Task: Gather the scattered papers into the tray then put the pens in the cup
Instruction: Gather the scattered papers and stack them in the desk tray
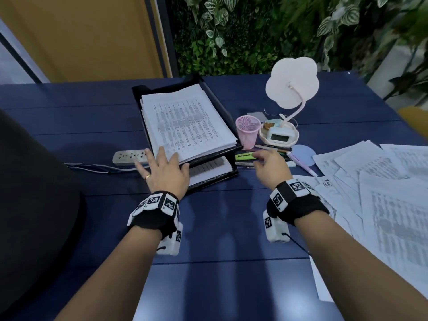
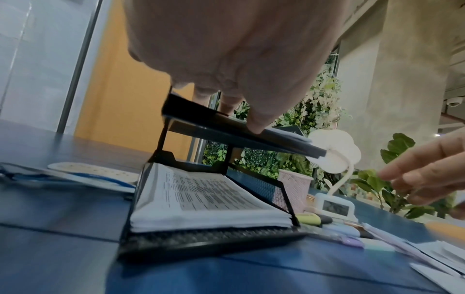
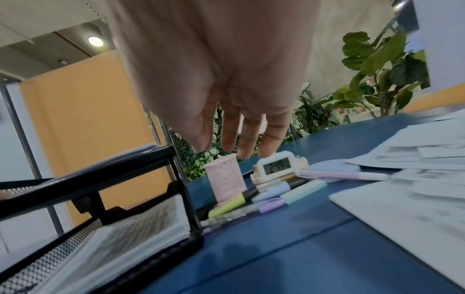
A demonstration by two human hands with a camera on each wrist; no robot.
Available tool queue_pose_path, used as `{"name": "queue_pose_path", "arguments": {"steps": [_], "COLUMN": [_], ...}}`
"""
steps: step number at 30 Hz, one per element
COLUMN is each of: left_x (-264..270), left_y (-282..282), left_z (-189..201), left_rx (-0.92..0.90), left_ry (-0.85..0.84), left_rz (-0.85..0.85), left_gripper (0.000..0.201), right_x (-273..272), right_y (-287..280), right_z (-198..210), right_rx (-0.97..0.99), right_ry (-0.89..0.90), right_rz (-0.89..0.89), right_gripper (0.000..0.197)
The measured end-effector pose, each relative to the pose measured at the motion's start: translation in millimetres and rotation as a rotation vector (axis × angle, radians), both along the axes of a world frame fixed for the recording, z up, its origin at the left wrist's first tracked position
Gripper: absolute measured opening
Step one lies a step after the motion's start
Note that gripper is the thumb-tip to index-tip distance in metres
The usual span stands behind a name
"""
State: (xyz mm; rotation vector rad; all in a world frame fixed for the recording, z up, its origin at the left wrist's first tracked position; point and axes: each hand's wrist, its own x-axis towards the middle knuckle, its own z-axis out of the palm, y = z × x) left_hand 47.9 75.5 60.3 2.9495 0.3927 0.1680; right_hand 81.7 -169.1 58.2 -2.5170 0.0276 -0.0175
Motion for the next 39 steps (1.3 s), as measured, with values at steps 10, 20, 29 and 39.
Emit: {"name": "queue_pose_path", "arguments": {"steps": [10,20,29,39], "left_x": [-31.9,-46.4,-53.4,-49.8], "left_y": [-100.2,-195.8,-219.8,-231.3], "left_z": [-26.1,-72.7,-95.9,-93.1], "left_rx": [-0.036,-0.18,-0.178,-0.218], "left_ry": [0.092,0.545,0.707,0.694], "left_rz": [-0.018,-0.195,-0.191,-0.126], "left_gripper": [0.077,0.081,0.11,0.101], "right_x": [-53.8,-84.1,-95.4,-98.9], "right_y": [-107.5,-204.5,-270.5,-251.2], "right_z": [-38.3,-72.2,-90.8,-90.4], "right_rx": [-0.111,-0.326,-0.325,-0.404], "right_ry": [0.23,0.37,0.547,0.685], "right_rz": [-0.043,-0.139,-0.285,-0.209], "right_gripper": [0.032,0.039,0.081,0.07]}}
